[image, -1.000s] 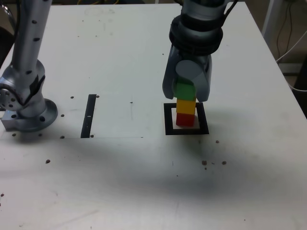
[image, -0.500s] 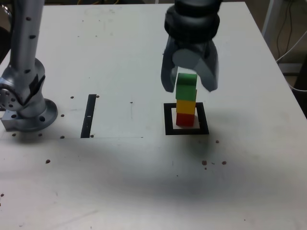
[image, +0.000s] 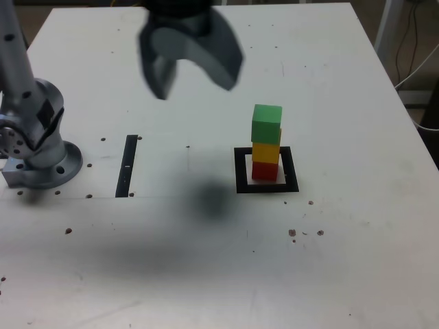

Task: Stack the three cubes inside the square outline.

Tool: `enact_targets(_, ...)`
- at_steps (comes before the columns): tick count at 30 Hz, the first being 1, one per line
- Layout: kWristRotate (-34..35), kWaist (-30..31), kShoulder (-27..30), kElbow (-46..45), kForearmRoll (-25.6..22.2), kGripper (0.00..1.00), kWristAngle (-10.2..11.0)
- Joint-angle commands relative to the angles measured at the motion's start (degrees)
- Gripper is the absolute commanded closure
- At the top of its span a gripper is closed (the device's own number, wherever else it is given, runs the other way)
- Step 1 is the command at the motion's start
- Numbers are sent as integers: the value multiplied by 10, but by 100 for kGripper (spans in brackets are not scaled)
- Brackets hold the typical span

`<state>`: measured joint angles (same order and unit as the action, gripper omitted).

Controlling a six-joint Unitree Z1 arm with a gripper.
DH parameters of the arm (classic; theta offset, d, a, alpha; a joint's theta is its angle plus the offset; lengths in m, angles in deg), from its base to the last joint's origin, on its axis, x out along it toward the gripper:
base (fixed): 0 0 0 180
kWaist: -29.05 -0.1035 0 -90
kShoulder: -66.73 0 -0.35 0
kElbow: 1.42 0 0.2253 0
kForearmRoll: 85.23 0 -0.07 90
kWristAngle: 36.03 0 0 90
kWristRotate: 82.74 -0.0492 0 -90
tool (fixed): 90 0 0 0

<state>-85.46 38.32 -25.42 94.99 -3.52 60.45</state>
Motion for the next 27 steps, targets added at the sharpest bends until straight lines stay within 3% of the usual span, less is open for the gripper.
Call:
enact_targets(1, 2, 0, 50, -112, 35, 0, -3)
enact_targets(6, 8, 0, 83, -254, 141, 0, -18)
enact_targets(12, 15, -9, 80, -361, 219, 0, -23)
enact_targets(20, 16, -19, 53, -407, 278, 0, -41)
enact_targets(27, 17, -29, 57, -422, 286, 0, -41)
